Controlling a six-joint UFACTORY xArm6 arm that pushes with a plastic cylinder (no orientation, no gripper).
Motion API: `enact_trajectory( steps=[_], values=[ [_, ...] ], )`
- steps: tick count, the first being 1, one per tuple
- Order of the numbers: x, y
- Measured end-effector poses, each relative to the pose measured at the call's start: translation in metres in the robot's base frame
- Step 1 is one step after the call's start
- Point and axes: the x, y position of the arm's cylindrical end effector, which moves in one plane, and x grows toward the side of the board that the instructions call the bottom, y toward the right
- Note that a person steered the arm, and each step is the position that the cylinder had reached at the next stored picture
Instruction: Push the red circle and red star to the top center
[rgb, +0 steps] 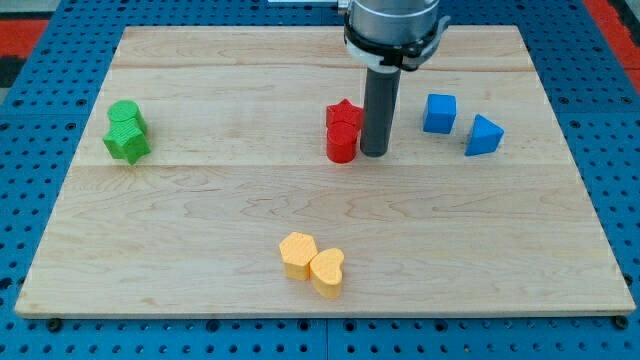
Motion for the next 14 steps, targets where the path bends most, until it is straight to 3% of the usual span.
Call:
enact_trajectory(
  steps=[5,7,8,10,12,14],
  values=[
    [-0.008,-0.026],
    [0.056,-0.038],
    [0.046,-0.070],
    [-0.012,-0.038],
    [-0.027,-0.022],
    [-0.082,-0.015]
  ],
)
